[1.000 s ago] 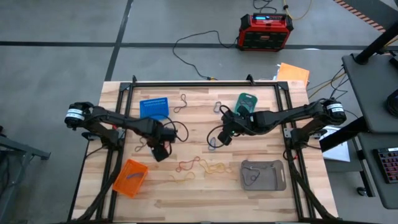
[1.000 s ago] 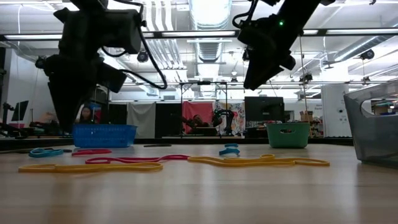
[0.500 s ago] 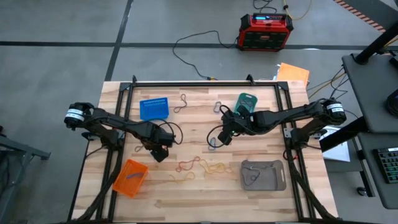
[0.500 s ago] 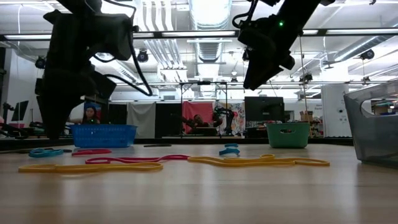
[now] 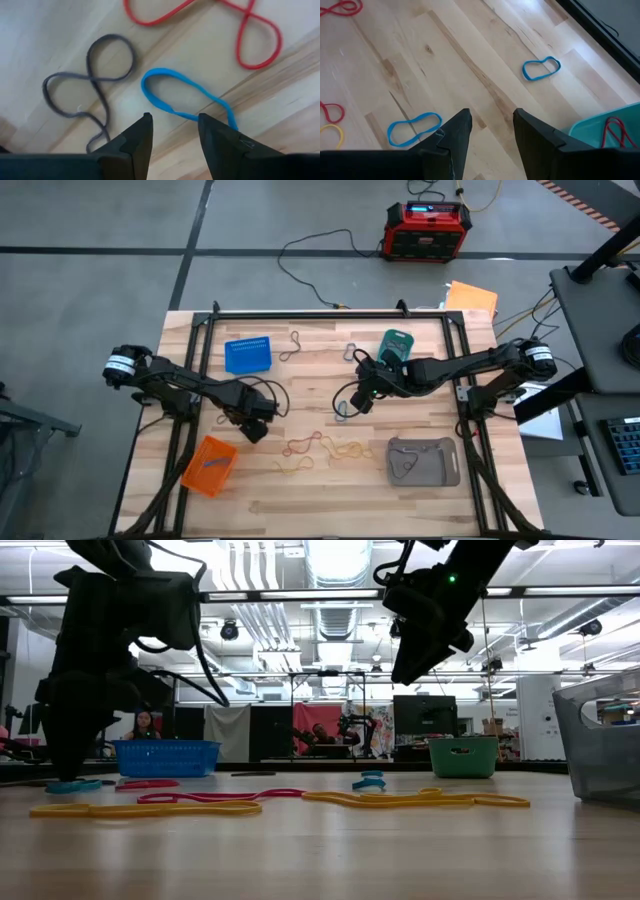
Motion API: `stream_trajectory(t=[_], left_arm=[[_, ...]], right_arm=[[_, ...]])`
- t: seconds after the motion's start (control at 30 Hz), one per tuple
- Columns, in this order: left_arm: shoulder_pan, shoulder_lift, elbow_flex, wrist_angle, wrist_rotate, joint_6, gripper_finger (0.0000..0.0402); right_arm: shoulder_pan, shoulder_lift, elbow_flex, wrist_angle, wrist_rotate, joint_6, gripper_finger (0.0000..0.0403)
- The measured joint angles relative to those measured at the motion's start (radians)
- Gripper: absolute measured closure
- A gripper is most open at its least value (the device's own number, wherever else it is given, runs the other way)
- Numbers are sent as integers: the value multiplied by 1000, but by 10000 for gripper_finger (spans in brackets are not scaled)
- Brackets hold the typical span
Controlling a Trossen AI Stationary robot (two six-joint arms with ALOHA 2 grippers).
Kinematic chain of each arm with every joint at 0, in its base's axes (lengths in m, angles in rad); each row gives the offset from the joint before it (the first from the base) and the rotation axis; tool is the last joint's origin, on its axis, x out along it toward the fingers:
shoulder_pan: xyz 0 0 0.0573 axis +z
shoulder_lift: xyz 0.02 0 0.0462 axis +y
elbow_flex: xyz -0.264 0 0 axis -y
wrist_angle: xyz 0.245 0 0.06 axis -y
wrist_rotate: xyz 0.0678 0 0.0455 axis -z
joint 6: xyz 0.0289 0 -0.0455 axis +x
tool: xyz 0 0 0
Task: Sort rubber bands into baskets
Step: Put the bottom left blue rubber band into the orange bin
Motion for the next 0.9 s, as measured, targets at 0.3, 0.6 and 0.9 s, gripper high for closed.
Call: stream_trajectory(t=[0.3,0.6,0.9], left_arm=[[-2,0,0,51,1,13,278],[-9,0,1,30,2,3,279],[-14,0,-8,36,-1,-19,279]], right_arm=[[0,0,-1,0,0,0,260],[0,0,-1,1,0,8,259],[0,0,-1,1,0,9,262]])
